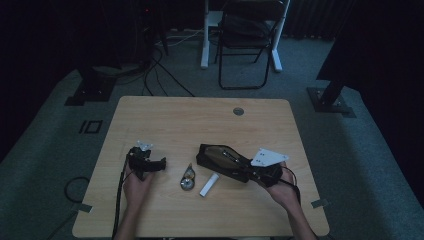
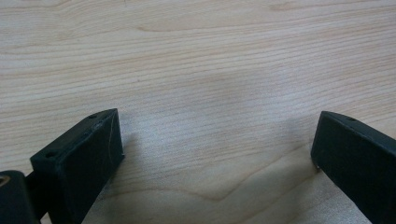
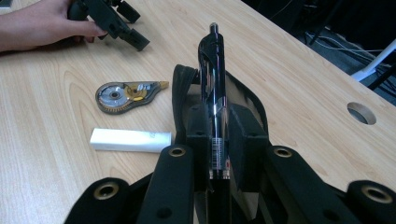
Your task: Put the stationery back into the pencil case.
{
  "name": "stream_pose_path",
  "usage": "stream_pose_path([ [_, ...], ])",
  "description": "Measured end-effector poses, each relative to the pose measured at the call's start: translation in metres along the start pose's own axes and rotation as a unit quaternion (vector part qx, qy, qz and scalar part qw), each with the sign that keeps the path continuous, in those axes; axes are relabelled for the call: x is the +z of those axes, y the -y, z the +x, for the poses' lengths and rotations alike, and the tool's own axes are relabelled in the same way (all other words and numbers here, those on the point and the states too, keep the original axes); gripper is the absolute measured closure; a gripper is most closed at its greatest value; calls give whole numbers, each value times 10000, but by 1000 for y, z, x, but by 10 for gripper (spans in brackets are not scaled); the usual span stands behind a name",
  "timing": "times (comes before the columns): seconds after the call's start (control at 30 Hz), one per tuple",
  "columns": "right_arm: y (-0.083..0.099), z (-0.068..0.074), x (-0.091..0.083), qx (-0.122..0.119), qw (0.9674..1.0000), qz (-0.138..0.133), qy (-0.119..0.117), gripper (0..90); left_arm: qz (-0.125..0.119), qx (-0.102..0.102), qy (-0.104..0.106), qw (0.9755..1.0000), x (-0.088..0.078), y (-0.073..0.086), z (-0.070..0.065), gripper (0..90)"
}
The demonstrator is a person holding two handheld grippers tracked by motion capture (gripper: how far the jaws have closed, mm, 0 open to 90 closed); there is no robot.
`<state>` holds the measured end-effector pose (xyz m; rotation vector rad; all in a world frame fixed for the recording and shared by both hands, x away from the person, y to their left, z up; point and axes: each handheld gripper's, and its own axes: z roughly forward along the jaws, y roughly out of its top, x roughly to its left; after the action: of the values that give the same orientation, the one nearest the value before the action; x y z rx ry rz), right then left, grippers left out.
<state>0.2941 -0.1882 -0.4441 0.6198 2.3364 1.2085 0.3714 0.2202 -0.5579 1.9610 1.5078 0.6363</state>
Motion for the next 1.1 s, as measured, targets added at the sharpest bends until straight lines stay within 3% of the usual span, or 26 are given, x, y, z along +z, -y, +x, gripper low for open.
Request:
stream_pose_path([
  [1.1,-9,-15,22,31,10000,6,-20,797,-1,-1,0,10000,0,0,0,23],
])
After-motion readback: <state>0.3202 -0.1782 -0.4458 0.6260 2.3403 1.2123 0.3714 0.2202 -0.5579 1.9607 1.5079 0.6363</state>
